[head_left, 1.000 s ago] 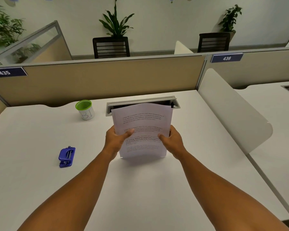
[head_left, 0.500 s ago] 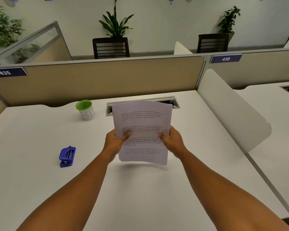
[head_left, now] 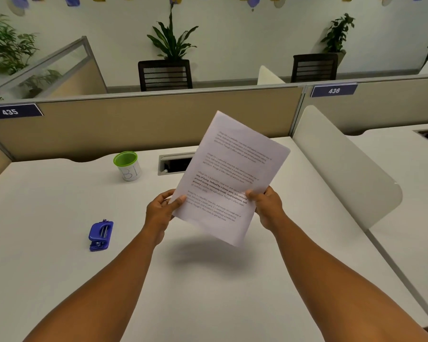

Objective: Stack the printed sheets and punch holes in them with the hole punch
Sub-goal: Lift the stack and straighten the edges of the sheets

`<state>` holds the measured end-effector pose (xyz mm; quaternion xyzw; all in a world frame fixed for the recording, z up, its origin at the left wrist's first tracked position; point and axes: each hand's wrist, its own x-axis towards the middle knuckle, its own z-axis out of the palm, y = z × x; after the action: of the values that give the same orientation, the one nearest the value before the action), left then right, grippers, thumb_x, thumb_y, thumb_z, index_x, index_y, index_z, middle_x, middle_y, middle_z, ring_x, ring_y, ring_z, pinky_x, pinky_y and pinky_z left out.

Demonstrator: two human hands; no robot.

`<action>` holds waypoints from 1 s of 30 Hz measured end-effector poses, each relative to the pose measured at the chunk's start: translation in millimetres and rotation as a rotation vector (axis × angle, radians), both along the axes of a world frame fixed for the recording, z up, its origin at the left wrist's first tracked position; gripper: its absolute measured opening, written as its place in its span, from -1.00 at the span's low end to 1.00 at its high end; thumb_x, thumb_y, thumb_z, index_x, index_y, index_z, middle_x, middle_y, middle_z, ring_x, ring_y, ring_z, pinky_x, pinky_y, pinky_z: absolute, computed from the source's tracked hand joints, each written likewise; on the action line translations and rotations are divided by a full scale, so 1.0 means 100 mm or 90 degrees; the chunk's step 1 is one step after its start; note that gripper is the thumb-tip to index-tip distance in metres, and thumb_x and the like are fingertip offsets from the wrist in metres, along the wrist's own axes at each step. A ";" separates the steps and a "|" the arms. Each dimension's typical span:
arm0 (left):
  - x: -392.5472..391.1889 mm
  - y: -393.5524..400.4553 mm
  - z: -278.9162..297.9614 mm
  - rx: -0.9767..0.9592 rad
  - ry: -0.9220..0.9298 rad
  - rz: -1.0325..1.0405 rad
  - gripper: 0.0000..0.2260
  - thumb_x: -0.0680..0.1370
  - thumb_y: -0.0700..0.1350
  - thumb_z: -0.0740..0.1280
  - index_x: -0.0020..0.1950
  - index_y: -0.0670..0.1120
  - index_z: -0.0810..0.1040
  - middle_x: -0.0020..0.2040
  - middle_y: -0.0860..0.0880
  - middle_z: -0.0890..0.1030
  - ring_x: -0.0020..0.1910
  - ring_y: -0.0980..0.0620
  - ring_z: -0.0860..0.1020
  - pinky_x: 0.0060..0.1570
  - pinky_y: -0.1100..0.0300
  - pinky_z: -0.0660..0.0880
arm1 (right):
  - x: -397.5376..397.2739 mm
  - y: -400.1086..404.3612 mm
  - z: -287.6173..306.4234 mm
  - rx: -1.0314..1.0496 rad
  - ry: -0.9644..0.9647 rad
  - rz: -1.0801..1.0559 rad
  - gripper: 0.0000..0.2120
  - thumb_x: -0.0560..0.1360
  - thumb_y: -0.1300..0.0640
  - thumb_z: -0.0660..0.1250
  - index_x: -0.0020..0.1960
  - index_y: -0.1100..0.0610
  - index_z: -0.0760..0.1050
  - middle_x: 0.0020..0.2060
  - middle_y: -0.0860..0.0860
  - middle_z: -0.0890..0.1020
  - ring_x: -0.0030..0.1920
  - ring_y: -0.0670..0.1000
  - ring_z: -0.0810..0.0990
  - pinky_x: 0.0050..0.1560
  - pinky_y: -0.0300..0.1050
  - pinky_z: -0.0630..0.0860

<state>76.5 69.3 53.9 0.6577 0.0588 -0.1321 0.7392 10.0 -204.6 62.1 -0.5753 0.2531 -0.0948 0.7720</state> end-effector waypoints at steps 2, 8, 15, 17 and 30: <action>-0.03 -0.05 -0.01 -0.036 0.013 0.010 -0.62 0.44 -0.09 0.53 0.23 0.00 0.56 0.07 0.01 0.67 0.01 0.02 0.64 -0.22 0.29 0.60 | 0.01 0.01 -0.02 0.046 -0.005 -0.012 -0.58 0.47 0.38 0.35 0.30 0.16 0.48 0.17 0.11 0.64 0.15 0.18 0.62 0.20 0.21 0.55; -0.13 -0.25 -0.03 -0.121 0.040 0.018 -0.69 0.44 -0.14 0.52 0.14 0.02 0.58 0.06 0.06 0.70 0.05 0.06 0.63 -0.07 0.18 0.57 | 0.04 0.09 -0.03 0.172 -0.023 -0.042 -0.57 0.48 0.43 0.34 0.30 0.15 0.50 0.17 0.12 0.64 0.14 0.15 0.63 0.18 0.15 0.56; -0.21 -0.45 -0.02 -0.157 0.012 -0.043 -0.58 0.44 -0.17 0.51 0.26 0.04 0.52 0.15 -0.02 0.68 0.11 -0.03 0.66 0.06 -0.04 0.62 | 0.09 0.18 -0.03 0.231 -0.017 0.013 -0.54 0.45 0.44 0.36 0.27 0.09 0.50 0.14 0.07 0.67 0.13 0.14 0.64 -0.03 0.09 0.63; -0.17 -0.42 -0.01 -0.133 0.003 -0.034 -0.58 0.43 -0.17 0.52 0.25 0.04 0.52 0.16 -0.04 0.68 0.12 -0.06 0.65 0.09 -0.07 0.60 | 0.07 0.15 -0.04 0.201 0.005 0.026 -0.52 0.43 0.43 0.40 0.28 0.10 0.49 0.14 0.08 0.67 0.13 0.15 0.65 -0.03 0.11 0.63; 0.16 0.17 0.07 0.127 -0.112 -0.036 -0.74 0.40 -0.04 0.55 0.04 0.07 0.62 -0.05 0.14 0.71 -0.08 0.13 0.67 -0.19 0.26 0.60 | -0.21 -0.17 -0.18 -0.012 0.003 -0.076 -0.65 0.39 0.32 0.50 0.09 0.05 0.51 -0.01 0.05 0.69 -0.02 0.06 0.67 -0.12 -0.15 0.60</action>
<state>92.3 86.1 60.7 0.7382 -0.0118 -0.0880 0.6687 -10.6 -221.4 43.8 -0.5665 0.2881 -0.1418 0.7589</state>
